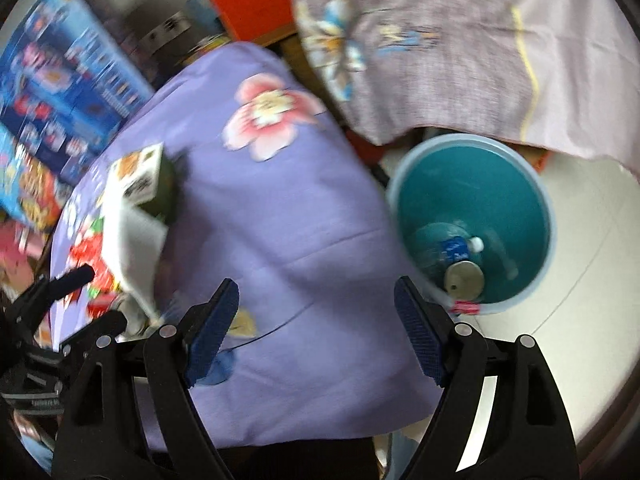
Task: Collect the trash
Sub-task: 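Move both tools back over the table toward the trash pile, then grasp the white tissue with right tool while left tool grasps red cola can, then carry tissue and cola can over the bin and release both, then move both tools back over the table toward remaining trash, then grasp the white pill bottle with left tool while right tool reaches red wrapper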
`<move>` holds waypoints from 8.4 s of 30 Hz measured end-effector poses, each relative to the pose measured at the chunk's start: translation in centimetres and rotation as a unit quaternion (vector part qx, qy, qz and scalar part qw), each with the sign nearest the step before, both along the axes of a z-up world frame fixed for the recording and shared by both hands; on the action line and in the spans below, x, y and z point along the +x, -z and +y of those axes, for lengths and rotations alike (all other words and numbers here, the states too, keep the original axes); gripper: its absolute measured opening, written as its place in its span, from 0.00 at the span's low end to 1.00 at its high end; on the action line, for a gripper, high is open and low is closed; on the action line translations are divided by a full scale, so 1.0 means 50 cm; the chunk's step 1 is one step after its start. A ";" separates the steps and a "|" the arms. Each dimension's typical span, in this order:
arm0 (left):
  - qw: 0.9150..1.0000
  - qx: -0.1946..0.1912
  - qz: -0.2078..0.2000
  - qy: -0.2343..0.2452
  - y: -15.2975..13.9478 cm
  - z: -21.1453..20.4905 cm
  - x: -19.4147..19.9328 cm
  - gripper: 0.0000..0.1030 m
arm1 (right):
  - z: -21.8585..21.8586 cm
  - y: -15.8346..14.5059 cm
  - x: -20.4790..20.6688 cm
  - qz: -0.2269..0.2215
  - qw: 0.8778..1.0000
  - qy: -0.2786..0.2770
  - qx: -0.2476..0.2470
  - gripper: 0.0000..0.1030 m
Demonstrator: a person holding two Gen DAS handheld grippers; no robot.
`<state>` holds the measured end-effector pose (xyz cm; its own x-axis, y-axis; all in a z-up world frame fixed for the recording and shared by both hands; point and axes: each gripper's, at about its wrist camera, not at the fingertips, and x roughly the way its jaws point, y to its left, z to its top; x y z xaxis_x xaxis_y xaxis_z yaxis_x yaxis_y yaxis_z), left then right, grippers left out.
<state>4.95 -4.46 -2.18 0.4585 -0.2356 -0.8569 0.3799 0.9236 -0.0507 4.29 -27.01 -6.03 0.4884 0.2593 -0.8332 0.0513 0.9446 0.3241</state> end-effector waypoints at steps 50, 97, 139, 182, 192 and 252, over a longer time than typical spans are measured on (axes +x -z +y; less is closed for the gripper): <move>0.996 -0.053 0.065 0.004 0.175 0.325 0.036 0.92 | 0.447 0.069 0.174 0.016 0.984 -0.175 -0.037 0.48; 0.990 0.054 0.034 0.126 0.097 0.139 0.017 0.82 | 0.154 0.001 0.073 -0.022 0.997 -0.061 0.028 0.07; 0.988 -0.011 0.047 0.145 0.021 -0.338 0.097 0.50 | -0.325 0.002 0.002 -0.070 0.986 0.146 0.041 0.07; 0.986 0.011 0.108 0.123 0.157 -0.419 0.181 0.92 | -0.382 0.185 0.087 0.050 0.986 0.140 0.077 0.57; 0.991 -0.018 0.093 0.098 0.119 -0.329 0.163 0.92 | -0.337 0.149 0.074 0.051 0.987 0.143 0.059 0.72; 0.990 0.040 0.044 0.130 0.183 0.121 -0.120 0.69 | 0.193 0.037 -0.026 0.058 0.994 -0.075 -0.051 0.73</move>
